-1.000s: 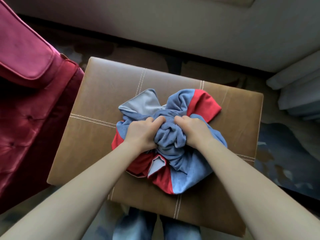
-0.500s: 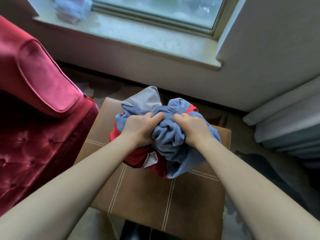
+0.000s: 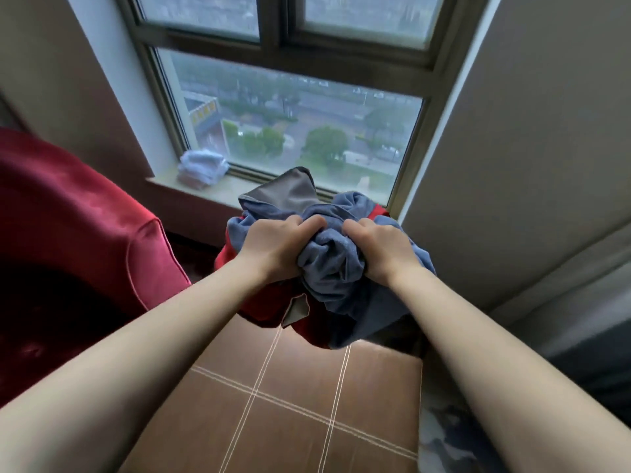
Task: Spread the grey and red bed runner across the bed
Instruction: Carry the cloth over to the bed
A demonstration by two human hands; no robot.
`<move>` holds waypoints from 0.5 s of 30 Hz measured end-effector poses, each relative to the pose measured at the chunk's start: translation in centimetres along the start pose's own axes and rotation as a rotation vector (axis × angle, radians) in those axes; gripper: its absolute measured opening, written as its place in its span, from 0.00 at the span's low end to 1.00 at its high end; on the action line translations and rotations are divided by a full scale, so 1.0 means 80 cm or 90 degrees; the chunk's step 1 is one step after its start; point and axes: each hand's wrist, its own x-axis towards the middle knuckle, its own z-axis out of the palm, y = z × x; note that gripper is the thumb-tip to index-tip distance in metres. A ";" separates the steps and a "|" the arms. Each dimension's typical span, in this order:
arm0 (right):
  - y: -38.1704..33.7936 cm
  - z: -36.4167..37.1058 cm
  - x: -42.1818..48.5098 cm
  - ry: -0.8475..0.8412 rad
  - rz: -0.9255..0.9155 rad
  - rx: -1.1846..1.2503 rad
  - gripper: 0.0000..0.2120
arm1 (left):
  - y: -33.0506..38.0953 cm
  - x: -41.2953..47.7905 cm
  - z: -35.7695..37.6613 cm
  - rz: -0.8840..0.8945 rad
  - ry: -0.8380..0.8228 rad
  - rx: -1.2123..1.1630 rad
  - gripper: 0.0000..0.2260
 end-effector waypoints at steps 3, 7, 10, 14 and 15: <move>-0.009 -0.064 0.018 0.046 -0.022 -0.019 0.13 | -0.013 0.018 -0.059 -0.006 0.049 0.029 0.24; -0.025 -0.135 0.039 0.110 -0.055 -0.044 0.13 | -0.031 0.033 -0.129 -0.019 0.102 0.077 0.24; -0.035 -0.173 0.049 0.142 -0.079 -0.056 0.13 | -0.041 0.037 -0.166 -0.028 0.131 0.111 0.25; -0.049 -0.203 0.059 0.169 -0.111 -0.067 0.14 | -0.050 0.032 -0.200 -0.046 0.158 0.137 0.26; -0.054 -0.209 0.062 0.174 -0.121 -0.067 0.14 | -0.053 0.029 -0.208 -0.052 0.164 0.141 0.26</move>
